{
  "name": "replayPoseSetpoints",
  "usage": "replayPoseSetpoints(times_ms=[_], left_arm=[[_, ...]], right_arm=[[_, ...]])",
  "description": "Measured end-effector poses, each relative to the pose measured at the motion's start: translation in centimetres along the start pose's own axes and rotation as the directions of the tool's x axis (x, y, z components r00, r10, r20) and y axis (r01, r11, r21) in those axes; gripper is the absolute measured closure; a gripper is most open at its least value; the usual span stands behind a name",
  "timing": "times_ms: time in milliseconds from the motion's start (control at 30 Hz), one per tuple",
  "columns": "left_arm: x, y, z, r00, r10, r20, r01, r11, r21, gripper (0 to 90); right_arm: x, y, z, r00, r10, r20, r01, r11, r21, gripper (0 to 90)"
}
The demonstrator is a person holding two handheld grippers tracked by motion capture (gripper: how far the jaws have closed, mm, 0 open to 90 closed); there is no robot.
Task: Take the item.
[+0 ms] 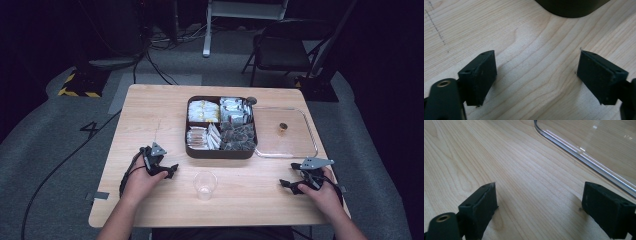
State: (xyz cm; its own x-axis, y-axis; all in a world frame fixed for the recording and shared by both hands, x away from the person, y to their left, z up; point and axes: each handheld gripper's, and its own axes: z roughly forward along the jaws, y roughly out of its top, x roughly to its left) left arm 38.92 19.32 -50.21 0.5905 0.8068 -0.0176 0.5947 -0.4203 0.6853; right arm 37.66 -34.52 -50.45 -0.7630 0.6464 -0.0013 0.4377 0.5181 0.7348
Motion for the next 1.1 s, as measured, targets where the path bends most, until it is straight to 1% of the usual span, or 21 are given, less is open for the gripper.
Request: replayPoseSetpoints(times_ms=[100, 233, 333, 433, 467, 500, 667, 767, 867, 933, 967, 1000, 1100], left_arm=[[0.1, 0.0, -0.1, 1.0, -0.005, -0.002, 0.005, 1.0, 0.005, 22.9], [0.0, 0.2, -0.3, 0.9999, -0.011, 0.006, 0.011, 0.9997, 0.02, 24.9], [0.0, 0.4, -0.4, 0.9997, -0.019, 0.018, 0.018, 0.9993, 0.033, 26.9], [-0.1, 0.7, -0.8, 0.999, -0.026, 0.036, 0.024, 0.9981, 0.056, 29.9], [-0.1, 0.8, -0.9, 0.9989, -0.023, 0.042, 0.021, 0.9984, 0.053, 30.3], [-0.1, 1.0, -1.0, 0.9985, -0.028, 0.047, 0.026, 0.9985, 0.048, 30.6], [-0.2, 2.4, -2.1, 0.9979, -0.017, 0.062, 0.016, 0.9998, 0.008, 32.9], [-0.1, 3.4, -2.6, 0.9962, -0.029, 0.082, 0.031, 0.9993, -0.023, 34.6], [0.0, 4.5, -2.9, 0.996, -0.012, 0.089, 0.016, 0.9989, -0.043, 34.7], [0.2, 5.1, -3.1, 0.9953, -0.007, 0.097, 0.011, 0.999, -0.044, 34.7], [0.3, 5.4, -3.2, 0.9951, -0.007, 0.099, 0.012, 0.9987, -0.05, 34.7], [0.5, 5.8, -3.3, 0.9948, -0.002, 0.102, 0.008, 0.9987, -0.05, 34.7], [1.0, 6.9, -3.6, 0.9939, -0.004, 0.11, 0.012, 0.9975, -0.069, 34.7]], right_arm=[[0.0, 0.0, 0.0, 1.0, 0.0, 0.0, 0.0, 1.0, 0.0, 13.0], [0.0, 0.0, 0.0, 1.0, 0.0, 0.0, 0.0, 1.0, 0.0, 13.0], [0.0, 0.0, 0.0, 1.0, 0.0, 0.0, 0.0, 1.0, 0.0, 13.0], [0.0, 0.0, 0.0, 1.0, 0.0, 0.0, 0.0, 1.0, 0.0, 12.9], [0.0, 0.0, 0.0, 1.0, 0.0, 0.0, 0.0, 1.0, 0.0, 13.0], [0.0, 0.0, 0.0, 1.0, 0.0, 0.0, 0.0, 1.0, 0.0, 13.0], [0.0, 0.0, 0.0, 1.0, -0.001, 0.001, 0.001, 1.0, 0.0, 12.9], [0.0, 0.0, 0.0, 1.0, -0.002, 0.001, 0.002, 1.0, 0.001, 12.9], [0.0, 0.0, 0.0, 1.0, -0.005, 0.0, 0.005, 1.0, 0.001, 13.0], [0.0, 0.0, 0.0, 1.0, -0.003, 0.002, 0.003, 1.0, -0.001, 14.3], [0.0, 0.0, 0.0, 0.9999, 0.0, 0.011, 0.0, 1.0, -0.003, 15.4], [0.0, 0.0, -0.1, 1.0, -0.001, 0.01, 0.001, 1.0, -0.004, 16.1], [-0.1, 0.0, -0.1, 1.0, 0.002, 0.004, -0.002, 1.0, -0.007, 17.3]])
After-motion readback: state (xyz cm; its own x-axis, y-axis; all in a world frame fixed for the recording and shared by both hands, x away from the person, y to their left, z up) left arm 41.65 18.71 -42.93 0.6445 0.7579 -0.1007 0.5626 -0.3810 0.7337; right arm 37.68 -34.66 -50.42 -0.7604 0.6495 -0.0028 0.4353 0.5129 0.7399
